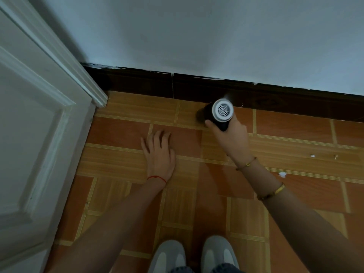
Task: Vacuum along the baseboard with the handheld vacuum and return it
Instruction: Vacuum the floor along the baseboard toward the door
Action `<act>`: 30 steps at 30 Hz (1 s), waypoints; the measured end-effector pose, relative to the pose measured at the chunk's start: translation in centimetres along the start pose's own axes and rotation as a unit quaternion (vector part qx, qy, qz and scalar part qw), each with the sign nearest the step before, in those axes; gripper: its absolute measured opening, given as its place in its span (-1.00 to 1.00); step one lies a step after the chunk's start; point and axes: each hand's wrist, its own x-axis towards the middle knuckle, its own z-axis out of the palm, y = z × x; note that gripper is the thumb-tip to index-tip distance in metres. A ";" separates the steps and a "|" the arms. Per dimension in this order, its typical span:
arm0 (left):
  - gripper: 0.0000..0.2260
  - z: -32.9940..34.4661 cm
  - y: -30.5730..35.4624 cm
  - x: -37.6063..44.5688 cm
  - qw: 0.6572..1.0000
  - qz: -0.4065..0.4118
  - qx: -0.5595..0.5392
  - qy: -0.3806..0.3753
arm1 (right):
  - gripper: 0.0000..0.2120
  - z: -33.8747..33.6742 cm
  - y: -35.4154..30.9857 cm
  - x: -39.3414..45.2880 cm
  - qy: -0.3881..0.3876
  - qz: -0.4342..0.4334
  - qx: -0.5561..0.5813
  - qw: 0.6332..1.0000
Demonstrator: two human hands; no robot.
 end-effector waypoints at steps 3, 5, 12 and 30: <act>-0.57 0.4 0.1 -0.1 1.000 -0.003 0.013 -0.002 | -0.33 0.1 0.1 1.8 -0.006 0.003 -0.003 1.000; -0.57 0.4 0.1 -0.1 1.000 -0.005 0.018 -0.003 | -0.33 0.5 -0.1 2.6 -0.035 -0.009 -0.006 0.999; -0.57 0.3 0.1 -0.1 1.000 -0.004 0.023 -0.006 | -0.31 -2.4 2.9 3.3 0.044 0.028 -0.033 0.998; -0.56 0.0 0.3 -0.3 0.999 0.005 0.036 -0.005 | -0.55 -7.2 4.2 2.6 -0.071 0.089 -0.034 0.993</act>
